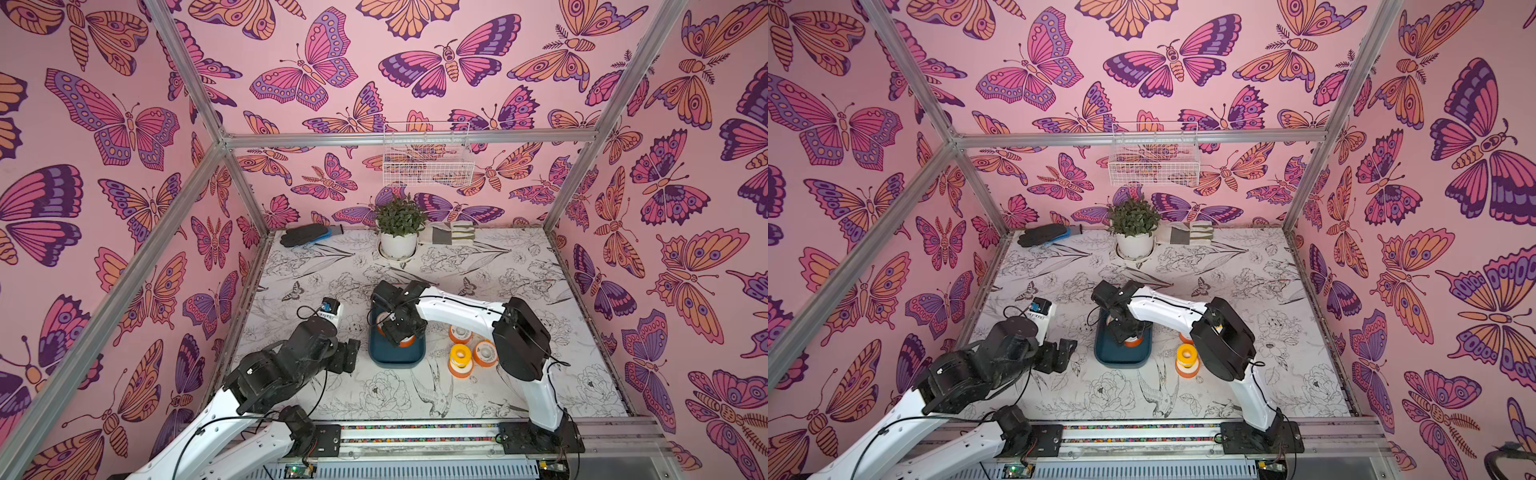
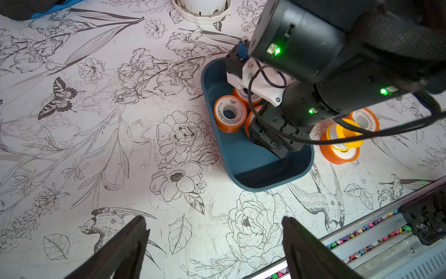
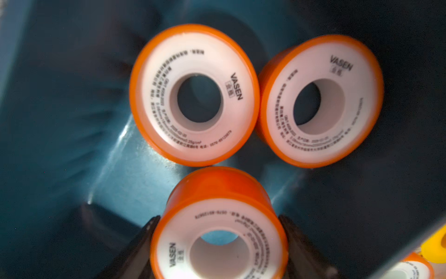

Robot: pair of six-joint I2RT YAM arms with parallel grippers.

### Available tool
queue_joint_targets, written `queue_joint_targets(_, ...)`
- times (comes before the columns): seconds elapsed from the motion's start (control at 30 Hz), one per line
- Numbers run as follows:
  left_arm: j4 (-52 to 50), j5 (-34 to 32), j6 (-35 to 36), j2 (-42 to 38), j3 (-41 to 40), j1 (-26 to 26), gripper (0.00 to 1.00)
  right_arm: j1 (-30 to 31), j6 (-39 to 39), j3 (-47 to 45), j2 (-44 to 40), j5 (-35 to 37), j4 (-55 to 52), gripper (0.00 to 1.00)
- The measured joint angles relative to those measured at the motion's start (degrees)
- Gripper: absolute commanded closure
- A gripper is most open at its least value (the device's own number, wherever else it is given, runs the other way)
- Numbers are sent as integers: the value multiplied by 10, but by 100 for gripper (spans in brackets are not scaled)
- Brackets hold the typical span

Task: Put the sealing tape into the storage box
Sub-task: Place the sealing tape in the storage box.

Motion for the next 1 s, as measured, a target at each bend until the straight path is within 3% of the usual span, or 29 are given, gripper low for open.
queue_joint_targets(0.53, -5, -9, -5, 7, 0, 0, 9, 2, -2, 3, 27, 30, -2, 30)
queue_joint_targets(0.77, -7, -11, -5, 9, 0, 0, 9, 2, -4, 8, 35, 36, -2, 20)
queue_joint_targets(1.0, -9, -11, -5, 9, 0, 0, 9, 2, -7, 9, 35, 37, -2, 18)
